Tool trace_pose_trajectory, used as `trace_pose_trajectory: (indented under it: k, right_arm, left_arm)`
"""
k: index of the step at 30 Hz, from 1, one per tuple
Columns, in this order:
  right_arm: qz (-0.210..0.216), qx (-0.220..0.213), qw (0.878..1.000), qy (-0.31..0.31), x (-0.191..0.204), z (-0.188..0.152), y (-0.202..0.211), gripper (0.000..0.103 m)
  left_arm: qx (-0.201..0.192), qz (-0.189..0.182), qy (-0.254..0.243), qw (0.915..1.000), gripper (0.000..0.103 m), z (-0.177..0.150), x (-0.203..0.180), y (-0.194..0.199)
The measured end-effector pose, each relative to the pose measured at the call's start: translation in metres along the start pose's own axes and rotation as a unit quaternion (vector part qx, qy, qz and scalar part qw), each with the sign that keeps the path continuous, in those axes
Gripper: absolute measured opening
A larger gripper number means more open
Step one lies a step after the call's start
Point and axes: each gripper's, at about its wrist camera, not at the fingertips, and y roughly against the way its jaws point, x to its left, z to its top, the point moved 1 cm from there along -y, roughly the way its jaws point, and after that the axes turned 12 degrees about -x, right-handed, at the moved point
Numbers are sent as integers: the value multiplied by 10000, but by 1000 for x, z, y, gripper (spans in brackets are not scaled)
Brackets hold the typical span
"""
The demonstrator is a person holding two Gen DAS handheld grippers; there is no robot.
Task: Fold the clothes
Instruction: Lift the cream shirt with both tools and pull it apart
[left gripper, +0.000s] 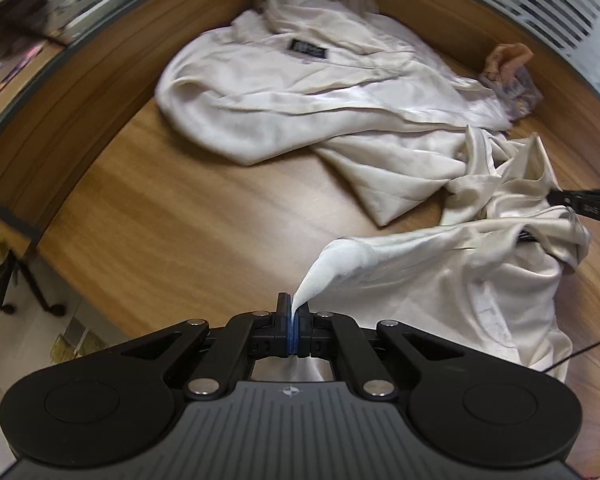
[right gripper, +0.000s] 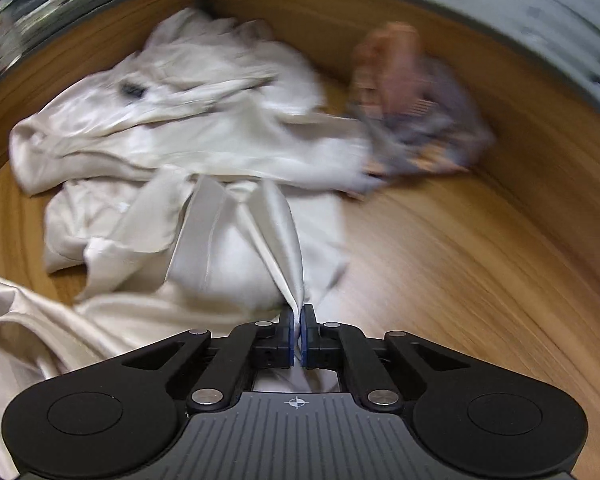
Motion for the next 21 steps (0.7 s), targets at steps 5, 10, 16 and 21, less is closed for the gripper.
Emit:
trace_pose_trajectory:
  k: [5,10,16,21]
  right_arm:
    - [-717,-76,9944,-770,-54,-35,59,5]
    - [-1507,-20,9769,-1512,-98,-92,131,5]
    - [-2336,166,9419,-2409,-121,-175,222,5]
    - [-2844,335,9068,-3095,-113,-242,290,5]
  left_arm:
    - [-63,-379,-447,9983,1,12,-32,-10]
    - [-96,-806,-925,9924,1,21,-75,-19]
    - [-57,-1341,-1510,9794,0,24,-137,-29]
    - [43,-1778,-2009,9633,1,17,-188,-36]
